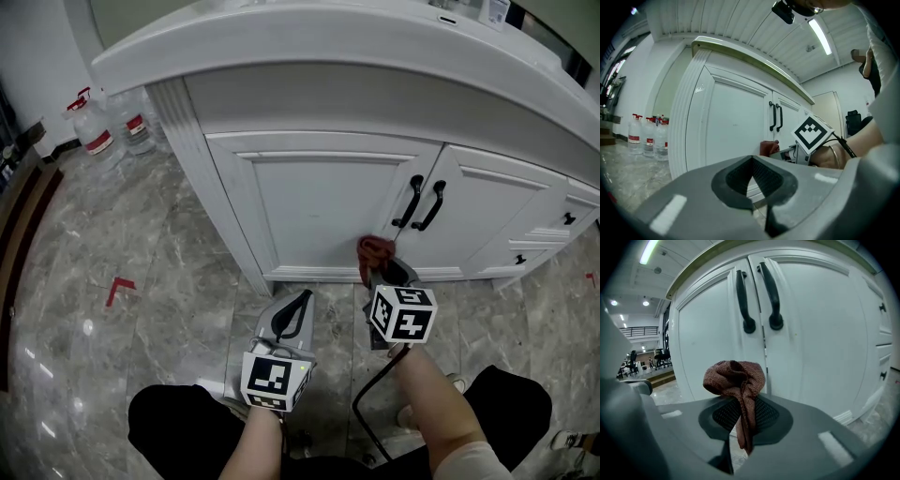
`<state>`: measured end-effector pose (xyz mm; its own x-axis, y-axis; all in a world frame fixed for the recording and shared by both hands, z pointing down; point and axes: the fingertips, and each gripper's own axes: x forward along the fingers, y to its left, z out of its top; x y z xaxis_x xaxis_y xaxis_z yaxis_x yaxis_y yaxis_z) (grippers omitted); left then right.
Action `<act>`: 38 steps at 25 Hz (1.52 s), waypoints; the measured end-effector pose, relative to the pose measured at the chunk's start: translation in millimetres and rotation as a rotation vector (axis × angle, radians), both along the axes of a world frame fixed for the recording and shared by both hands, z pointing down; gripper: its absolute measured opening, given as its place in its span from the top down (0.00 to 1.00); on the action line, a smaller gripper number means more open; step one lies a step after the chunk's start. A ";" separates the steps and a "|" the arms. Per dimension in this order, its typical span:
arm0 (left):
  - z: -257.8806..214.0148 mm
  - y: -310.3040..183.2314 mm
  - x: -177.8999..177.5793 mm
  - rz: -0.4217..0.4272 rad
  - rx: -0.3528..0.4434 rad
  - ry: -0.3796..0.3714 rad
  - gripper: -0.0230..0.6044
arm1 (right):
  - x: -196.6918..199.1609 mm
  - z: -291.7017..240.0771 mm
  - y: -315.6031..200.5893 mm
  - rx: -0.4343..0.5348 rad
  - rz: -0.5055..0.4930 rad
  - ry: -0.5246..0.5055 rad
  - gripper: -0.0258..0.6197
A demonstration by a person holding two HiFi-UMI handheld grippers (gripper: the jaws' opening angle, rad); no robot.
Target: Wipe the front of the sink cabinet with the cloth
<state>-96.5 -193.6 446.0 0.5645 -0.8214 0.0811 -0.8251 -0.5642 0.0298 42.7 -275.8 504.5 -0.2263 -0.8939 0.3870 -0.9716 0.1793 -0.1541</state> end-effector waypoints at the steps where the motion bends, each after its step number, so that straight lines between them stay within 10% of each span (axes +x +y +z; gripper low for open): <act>1: -0.2 -0.5 0.1 -0.001 0.000 0.005 0.96 | 4.7 0.6 1.0 -0.003 0.013 -0.004 0.82; 10: 0.4 -2.1 -15.1 -0.019 0.009 0.007 0.96 | 1.8 4.5 6.1 -0.012 0.046 -0.045 0.82; 25: 14.5 1.8 -112.1 -0.162 -0.021 -0.006 0.96 | -175.0 71.1 4.3 -0.104 -0.251 -0.040 0.82; 38: 31.6 -1.0 -175.1 -0.276 -0.068 0.021 0.96 | -235.5 119.9 -18.8 -0.185 -0.292 -0.039 0.82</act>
<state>-271.6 -194.6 477.6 0.3223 -0.9374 0.1321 -0.9461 -0.3142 0.0790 -192.7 -294.6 624.4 -0.4802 -0.7047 0.5223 -0.8761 0.4146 -0.2460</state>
